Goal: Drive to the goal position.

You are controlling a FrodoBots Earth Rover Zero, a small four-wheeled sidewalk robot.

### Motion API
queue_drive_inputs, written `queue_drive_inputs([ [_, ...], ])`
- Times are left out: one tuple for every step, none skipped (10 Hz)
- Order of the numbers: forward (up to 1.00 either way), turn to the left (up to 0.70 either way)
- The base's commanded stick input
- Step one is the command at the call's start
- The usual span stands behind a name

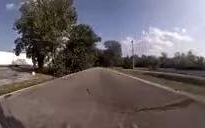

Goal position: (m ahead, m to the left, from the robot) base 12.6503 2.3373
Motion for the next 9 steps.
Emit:
queue_drive_inputs([
  [0.70, 0.00],
  [0.70, 0.00],
  [0.70, 0.00],
  [0.70, 0.00],
  [0.70, 0.00],
  [0.70, 0.00],
  [0.70, 0.00],
  [0.70, 0.00],
  [0.70, 0.00],
])
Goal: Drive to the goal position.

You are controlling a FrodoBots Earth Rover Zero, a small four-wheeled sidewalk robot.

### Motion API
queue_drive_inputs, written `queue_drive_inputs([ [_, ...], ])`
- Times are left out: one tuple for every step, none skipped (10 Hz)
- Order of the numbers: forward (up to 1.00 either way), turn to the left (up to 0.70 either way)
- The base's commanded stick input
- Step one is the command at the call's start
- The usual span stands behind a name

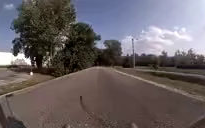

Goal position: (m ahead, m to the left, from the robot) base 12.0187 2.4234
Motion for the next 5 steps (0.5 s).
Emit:
queue_drive_inputs([
  [0.70, 0.00],
  [0.70, 0.00],
  [0.70, 0.00],
  [0.70, 0.00],
  [0.70, 0.00],
])
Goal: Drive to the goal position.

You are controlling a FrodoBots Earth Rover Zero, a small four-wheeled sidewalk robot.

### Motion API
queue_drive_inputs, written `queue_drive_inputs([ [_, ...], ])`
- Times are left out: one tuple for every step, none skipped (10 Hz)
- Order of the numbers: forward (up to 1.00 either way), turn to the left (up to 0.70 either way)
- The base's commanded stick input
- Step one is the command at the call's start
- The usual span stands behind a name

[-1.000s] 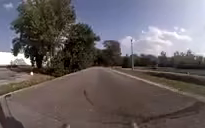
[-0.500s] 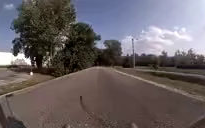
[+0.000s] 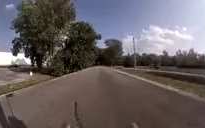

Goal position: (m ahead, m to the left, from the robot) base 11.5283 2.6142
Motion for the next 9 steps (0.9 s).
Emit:
queue_drive_inputs([
  [0.70, 0.00],
  [0.70, 0.00],
  [0.70, 0.00],
  [0.70, 0.00],
  [0.70, 0.00],
  [0.70, 0.00],
  [0.70, 0.00],
  [0.70, 0.00],
  [0.70, 0.00],
])
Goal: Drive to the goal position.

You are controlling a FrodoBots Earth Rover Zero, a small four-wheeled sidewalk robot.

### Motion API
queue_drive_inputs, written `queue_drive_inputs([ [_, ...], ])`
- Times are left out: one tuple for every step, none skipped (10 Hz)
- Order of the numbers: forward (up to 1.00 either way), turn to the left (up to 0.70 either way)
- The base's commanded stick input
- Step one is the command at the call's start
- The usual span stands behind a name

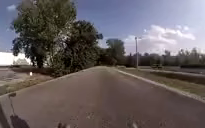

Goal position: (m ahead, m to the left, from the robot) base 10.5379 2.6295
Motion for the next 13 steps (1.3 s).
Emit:
queue_drive_inputs([
  [0.70, 0.00],
  [0.70, 0.00],
  [0.70, 0.00],
  [0.70, 0.00],
  [0.70, 0.00],
  [0.70, 0.00],
  [0.70, 0.00],
  [0.70, 0.00],
  [0.70, 0.00],
  [0.70, 0.00],
  [0.70, 0.00],
  [0.70, 0.00],
  [0.70, 0.00],
])
